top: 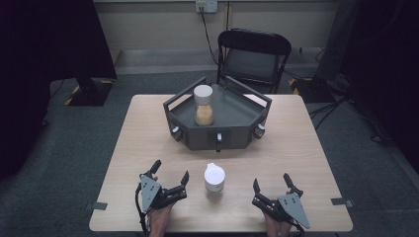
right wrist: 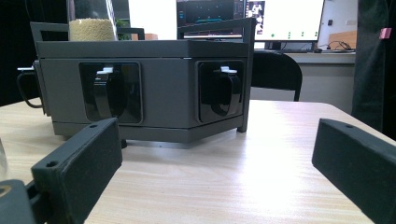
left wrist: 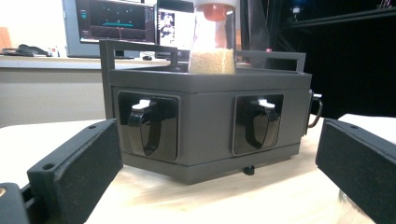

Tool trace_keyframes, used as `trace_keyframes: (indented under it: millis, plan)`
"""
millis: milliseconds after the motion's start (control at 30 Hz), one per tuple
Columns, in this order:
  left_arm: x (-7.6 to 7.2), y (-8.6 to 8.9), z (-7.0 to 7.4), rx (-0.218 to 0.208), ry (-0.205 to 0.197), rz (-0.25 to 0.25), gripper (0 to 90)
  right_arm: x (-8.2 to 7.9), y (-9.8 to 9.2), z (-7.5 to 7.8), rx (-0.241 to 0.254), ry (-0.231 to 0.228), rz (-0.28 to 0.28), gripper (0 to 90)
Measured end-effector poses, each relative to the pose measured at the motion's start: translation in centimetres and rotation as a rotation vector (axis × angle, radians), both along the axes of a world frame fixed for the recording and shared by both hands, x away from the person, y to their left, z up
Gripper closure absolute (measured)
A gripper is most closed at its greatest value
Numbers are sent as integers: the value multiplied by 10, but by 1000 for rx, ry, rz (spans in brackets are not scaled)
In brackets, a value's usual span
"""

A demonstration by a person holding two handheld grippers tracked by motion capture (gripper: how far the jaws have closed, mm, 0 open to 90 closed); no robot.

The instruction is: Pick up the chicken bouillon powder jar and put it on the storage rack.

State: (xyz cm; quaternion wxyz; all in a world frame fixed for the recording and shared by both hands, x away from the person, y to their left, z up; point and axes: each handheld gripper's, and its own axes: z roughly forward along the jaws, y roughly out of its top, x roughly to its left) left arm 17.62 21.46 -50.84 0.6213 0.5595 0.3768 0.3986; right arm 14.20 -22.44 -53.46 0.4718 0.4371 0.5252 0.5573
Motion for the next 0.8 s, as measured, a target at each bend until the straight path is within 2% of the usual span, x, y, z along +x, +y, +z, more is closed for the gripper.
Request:
trace_keyframes:
  millis: [133,233,333,600,700,800]
  plan:
    - [-4,-4,-9,29,-19,37,0,0,0,0,0,0,0,5]
    - [-5,-4,-12,17,-8,41,0,0,0,0,0,0,0,4]
    - [-7,-6,-18,31,-15,58,0,0,0,0,0,0,0,5]
    - [-7,-7,-21,53,1,64,0,0,0,0,0,0,-2,4]
    - [-6,-6,-23,39,20,60,0,0,0,0,0,0,-3,5]
    - [-7,-6,-26,42,5,67,0,0,1,0,1,1,-5,5]
